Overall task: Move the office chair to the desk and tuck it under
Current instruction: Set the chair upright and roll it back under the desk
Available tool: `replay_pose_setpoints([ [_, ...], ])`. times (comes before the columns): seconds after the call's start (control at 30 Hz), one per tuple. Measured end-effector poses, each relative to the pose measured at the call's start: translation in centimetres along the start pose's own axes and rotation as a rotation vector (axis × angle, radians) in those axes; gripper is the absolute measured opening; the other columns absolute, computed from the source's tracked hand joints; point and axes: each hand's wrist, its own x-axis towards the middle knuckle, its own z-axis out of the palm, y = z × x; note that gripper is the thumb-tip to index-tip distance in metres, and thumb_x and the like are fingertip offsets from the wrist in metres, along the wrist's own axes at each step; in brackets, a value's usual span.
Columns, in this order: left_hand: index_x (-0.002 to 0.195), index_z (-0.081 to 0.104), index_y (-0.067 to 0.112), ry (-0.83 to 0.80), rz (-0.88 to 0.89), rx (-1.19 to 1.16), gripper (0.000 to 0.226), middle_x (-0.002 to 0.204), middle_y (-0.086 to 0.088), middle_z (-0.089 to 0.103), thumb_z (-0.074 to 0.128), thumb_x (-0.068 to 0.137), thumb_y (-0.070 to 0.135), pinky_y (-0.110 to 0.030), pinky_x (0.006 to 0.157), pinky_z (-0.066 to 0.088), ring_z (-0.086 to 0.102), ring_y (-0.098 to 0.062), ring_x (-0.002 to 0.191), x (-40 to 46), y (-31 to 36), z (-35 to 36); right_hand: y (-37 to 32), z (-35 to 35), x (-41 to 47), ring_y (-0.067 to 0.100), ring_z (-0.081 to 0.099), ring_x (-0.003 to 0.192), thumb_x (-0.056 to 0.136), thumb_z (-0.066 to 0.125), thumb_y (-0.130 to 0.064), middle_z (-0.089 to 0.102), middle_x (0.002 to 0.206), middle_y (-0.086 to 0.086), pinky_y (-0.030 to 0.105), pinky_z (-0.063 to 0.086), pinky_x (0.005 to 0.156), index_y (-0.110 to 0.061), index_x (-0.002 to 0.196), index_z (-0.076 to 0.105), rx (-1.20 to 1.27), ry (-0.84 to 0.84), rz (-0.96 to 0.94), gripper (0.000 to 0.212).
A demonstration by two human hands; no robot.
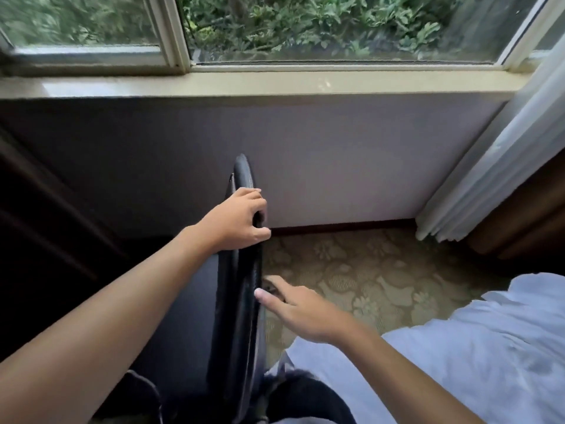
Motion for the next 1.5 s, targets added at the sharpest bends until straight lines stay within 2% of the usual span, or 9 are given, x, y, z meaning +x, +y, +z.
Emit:
replay_pose_setpoints([
  [0.07,0.073,0.060,0.020,0.023,0.001,-0.048,0.009,0.093,0.010,0.064,0.061,0.069,0.028,-0.036,0.102,0.041,0.035,-0.011,0.136,-3.4,0.4,0.1,-0.7,-1.0,-0.3,0.011,0.061,0.103,0.082,0.031,-0.080,0.069,0.112,-0.009,0.037,0.049,0.090,-0.043,0.114,0.057,-0.049,0.081,-0.048,0.055],
  [0.17,0.067,0.058,0.018,0.110,-0.042,-0.184,0.002,0.097,0.013,0.066,0.060,0.068,0.018,-0.044,0.104,0.040,0.036,-0.002,0.136,-8.6,1.0,0.9,-1.7,-3.2,0.6,0.012,0.063,0.103,0.090,0.052,-0.053,0.069,0.115,-0.008,0.034,0.049,0.093,-0.035,0.123,0.057,-0.240,0.283,-0.092,0.038],
  [0.3,0.060,0.058,0.013,0.292,-0.171,-0.623,0.030,0.098,0.001,0.074,0.058,0.066,-0.016,-0.023,0.106,0.035,0.044,-0.002,0.132,-15.6,2.3,2.7,-4.6,-3.7,2.7,0.020,0.047,0.127,0.092,0.056,-0.039,0.046,0.143,0.001,0.037,0.041,0.102,-0.031,0.147,0.031,-0.455,0.366,-0.244,0.061],
  [0.47,0.062,0.060,0.008,0.245,-0.337,-0.991,0.024,0.099,-0.013,0.075,0.061,0.054,-0.015,-0.025,0.105,0.039,0.052,-0.007,0.127,-22.8,1.9,1.5,-6.9,0.1,5.1,0.026,0.002,0.150,0.081,0.063,-0.037,0.013,0.162,0.007,0.047,0.017,0.118,-0.034,0.154,0.011,-0.952,0.213,-0.519,0.089],
  [0.6,0.085,0.069,0.007,0.194,-0.420,-0.850,0.038,0.107,-0.007,0.073,0.073,0.056,-0.017,-0.022,0.101,0.041,0.059,-0.011,0.119,-27.9,1.4,0.2,-8.2,4.0,6.4,0.026,0.000,0.150,0.070,0.059,-0.045,0.018,0.161,0.004,0.052,0.007,0.119,-0.038,0.152,0.016,-1.123,0.031,-0.666,0.093],
  [0.8,0.107,0.064,0.020,0.068,-0.645,-0.648,0.057,0.108,0.012,0.063,0.084,0.057,0.001,-0.016,0.085,0.043,0.057,0.002,0.099,-31.9,0.8,-2.0,-8.3,7.7,6.1,0.016,0.034,0.138,0.060,0.050,-0.050,0.050,0.141,-0.009,0.033,0.032,0.106,-0.039,0.140,0.042,-1.004,-0.094,-0.807,0.081],
  [1.0,0.108,0.062,0.025,0.039,-0.736,-0.691,0.057,0.109,0.018,0.061,0.082,0.058,0.005,-0.019,0.082,0.044,0.055,0.009,0.097,-31.1,1.2,-2.1,-8.2,6.9,6.5,0.014,0.056,0.109,0.057,0.054,-0.044,0.066,0.112,-0.015,0.032,0.047,0.085,-0.036,0.118,0.062,-0.936,-0.111,-0.881,0.062],
  [1.37,0.097,0.059,0.039,0.299,-0.857,-0.632,0.050,0.107,0.015,0.056,0.078,0.053,0.024,-0.038,0.093,0.044,0.049,-0.010,0.106,-22.5,3.4,0.7,-9.7,-1.4,13.8,0.010,0.059,0.097,0.055,0.057,-0.042,0.068,0.102,-0.018,0.022,0.046,0.071,-0.037,0.115,0.064,-1.047,-0.266,-0.981,0.061],
  [1.5,0.101,0.057,0.041,0.406,-0.967,-0.595,0.053,0.110,0.018,0.055,0.079,0.055,0.026,-0.032,0.098,0.037,0.038,-0.015,0.116,-18.1,3.4,1.2,-10.7,-4.5,18.6,0.010,0.060,0.089,0.053,0.061,-0.041,0.069,0.096,-0.018,0.022,0.047,0.067,-0.038,0.111,0.065,-1.054,-0.351,-1.091,0.058],
])
